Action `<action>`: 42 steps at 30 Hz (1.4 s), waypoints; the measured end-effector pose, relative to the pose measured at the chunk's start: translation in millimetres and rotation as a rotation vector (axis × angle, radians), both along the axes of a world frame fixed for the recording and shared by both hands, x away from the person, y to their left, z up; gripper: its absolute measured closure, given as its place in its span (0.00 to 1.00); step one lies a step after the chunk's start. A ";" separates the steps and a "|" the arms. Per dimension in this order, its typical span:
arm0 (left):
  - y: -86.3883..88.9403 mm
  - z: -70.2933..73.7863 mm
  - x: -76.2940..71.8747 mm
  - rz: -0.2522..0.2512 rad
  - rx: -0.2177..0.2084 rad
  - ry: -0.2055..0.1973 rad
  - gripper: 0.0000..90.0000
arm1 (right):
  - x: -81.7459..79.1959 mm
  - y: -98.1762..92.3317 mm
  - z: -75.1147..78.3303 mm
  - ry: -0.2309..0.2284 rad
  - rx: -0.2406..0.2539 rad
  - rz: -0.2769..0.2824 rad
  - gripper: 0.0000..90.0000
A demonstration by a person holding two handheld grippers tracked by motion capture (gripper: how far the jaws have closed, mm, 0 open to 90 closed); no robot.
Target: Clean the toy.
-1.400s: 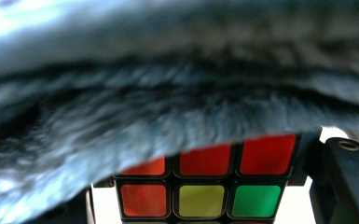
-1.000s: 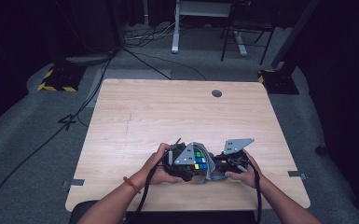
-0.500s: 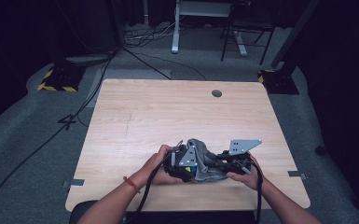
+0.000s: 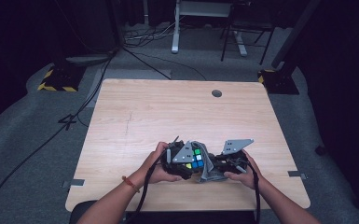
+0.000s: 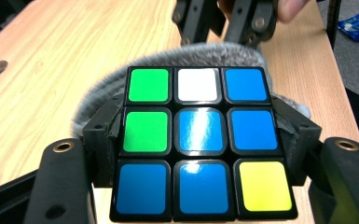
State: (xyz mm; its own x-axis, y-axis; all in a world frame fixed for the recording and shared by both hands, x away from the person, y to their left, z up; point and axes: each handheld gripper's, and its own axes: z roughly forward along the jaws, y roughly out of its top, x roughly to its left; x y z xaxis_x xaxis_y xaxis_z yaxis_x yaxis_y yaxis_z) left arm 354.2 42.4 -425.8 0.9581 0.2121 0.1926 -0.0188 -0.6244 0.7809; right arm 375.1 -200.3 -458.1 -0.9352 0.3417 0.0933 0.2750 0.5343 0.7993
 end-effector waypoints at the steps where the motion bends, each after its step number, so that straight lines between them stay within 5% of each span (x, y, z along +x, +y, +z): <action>1: 0.3 0.4 0.2 0.000 -0.002 -0.001 0.37 | 0.1 0.7 -1.0 0.001 -0.006 0.004 0.88; 4: 0.1 -1.7 1.0 0.009 0.022 -0.002 0.37 | -3.0 2.3 1.1 -0.018 -0.005 0.002 0.88; 9: -6.3 -11.7 2.3 0.013 0.083 0.011 0.37 | -11.0 -2.8 20.5 -0.062 0.089 0.001 0.88; 11: -7.5 -11.2 0.6 0.004 0.073 0.010 0.37 | -14.0 -3.0 23.7 -0.087 0.088 0.000 0.88; 17: -7.5 -0.4 -7.6 -0.032 0.029 -0.007 0.37 | -4.6 -2.3 13.1 -0.064 0.034 -0.041 0.88; 24: 3.6 7.1 -2.1 -0.010 -0.049 0.008 0.37 | -4.9 5.3 2.0 -0.013 -0.039 0.019 0.88; 28: 4.7 4.7 -0.2 -0.004 -0.038 0.004 0.37 | -5.6 4.7 5.3 -0.018 -0.015 0.017 0.88; 34: -0.1 -5.5 2.8 0.019 0.049 0.001 0.37 | -8.0 -5.6 18.8 -0.039 0.065 0.008 0.88; 38: -6.4 -9.7 -0.2 0.000 0.056 0.008 0.37 | -15.9 -4.3 27.1 -0.087 0.076 0.013 0.87; 42: -8.7 -5.4 -6.3 -0.028 0.039 0.000 0.37 | -9.2 -6.7 22.0 -0.076 0.065 -0.027 0.87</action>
State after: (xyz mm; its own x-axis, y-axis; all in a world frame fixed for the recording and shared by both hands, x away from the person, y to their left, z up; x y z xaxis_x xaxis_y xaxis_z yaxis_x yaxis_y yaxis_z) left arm 347.8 33.7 -431.2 0.9635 0.1776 0.2002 -0.0367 -0.6534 0.7561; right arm 365.9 -207.0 -436.1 -0.9308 0.3626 0.0454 0.2259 0.4734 0.8514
